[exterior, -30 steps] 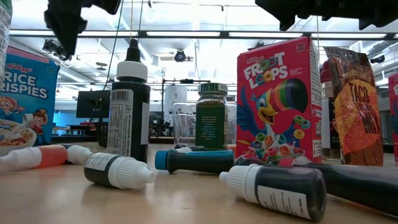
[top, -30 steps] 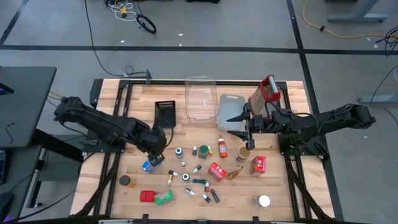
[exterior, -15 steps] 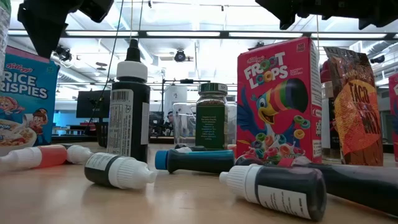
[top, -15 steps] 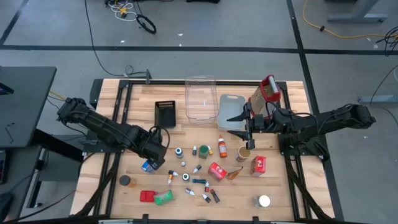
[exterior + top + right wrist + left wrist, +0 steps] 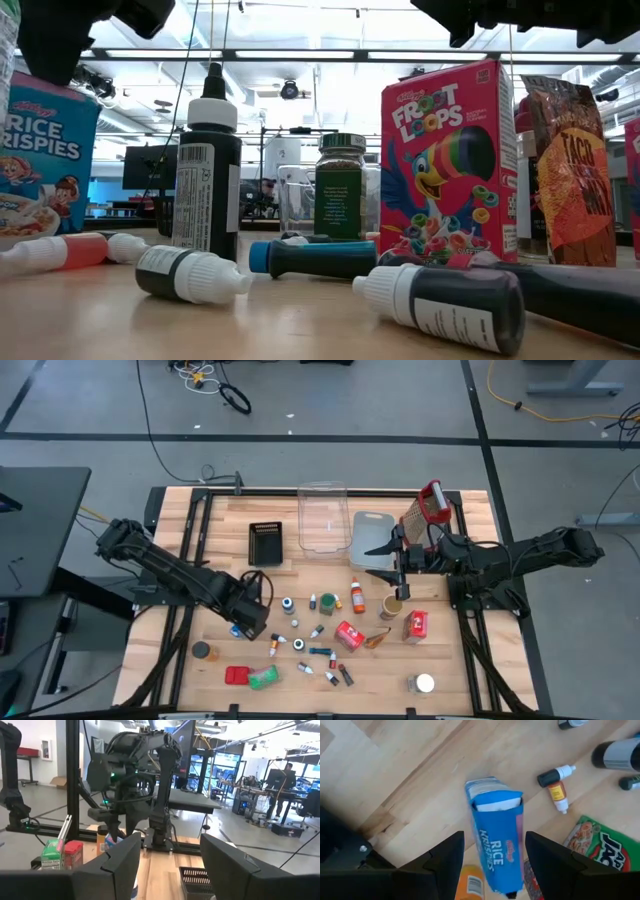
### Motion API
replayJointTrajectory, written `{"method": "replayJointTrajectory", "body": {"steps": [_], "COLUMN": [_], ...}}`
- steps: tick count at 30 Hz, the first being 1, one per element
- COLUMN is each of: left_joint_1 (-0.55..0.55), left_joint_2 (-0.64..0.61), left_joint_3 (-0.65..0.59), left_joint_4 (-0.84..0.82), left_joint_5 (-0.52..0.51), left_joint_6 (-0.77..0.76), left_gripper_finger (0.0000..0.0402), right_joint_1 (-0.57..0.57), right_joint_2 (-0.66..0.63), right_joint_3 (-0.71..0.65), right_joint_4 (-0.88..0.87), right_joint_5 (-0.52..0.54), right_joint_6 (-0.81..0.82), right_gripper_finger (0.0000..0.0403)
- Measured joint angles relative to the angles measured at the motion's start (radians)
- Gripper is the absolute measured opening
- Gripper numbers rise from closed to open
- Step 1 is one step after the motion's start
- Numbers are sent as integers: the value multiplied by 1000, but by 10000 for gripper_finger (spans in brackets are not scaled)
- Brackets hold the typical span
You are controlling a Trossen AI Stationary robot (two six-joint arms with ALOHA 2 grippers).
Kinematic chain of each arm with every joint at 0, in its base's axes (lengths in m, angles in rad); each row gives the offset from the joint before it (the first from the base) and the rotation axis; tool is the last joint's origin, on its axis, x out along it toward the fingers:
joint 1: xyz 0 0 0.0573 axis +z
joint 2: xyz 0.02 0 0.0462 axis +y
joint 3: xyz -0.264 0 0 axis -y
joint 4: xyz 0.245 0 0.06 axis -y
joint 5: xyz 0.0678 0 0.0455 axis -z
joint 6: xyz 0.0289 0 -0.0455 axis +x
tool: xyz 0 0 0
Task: Pick & Place Kitchen Items
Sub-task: Put the blue cereal box into the transparent bin
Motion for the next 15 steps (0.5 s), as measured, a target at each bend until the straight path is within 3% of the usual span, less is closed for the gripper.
{"method": "replayJointTrajectory", "body": {"steps": [15], "left_joint_1": [-2], "left_joint_2": [18], "left_joint_3": [-92], "left_joint_4": [22], "left_joint_5": [44], "left_joint_6": [77], "left_gripper_finger": [222], "right_joint_1": [0], "right_joint_2": [0], "right_joint_3": [0], "right_joint_4": [11], "right_joint_5": [0], "right_joint_6": [-1], "right_gripper_finger": [214]}}
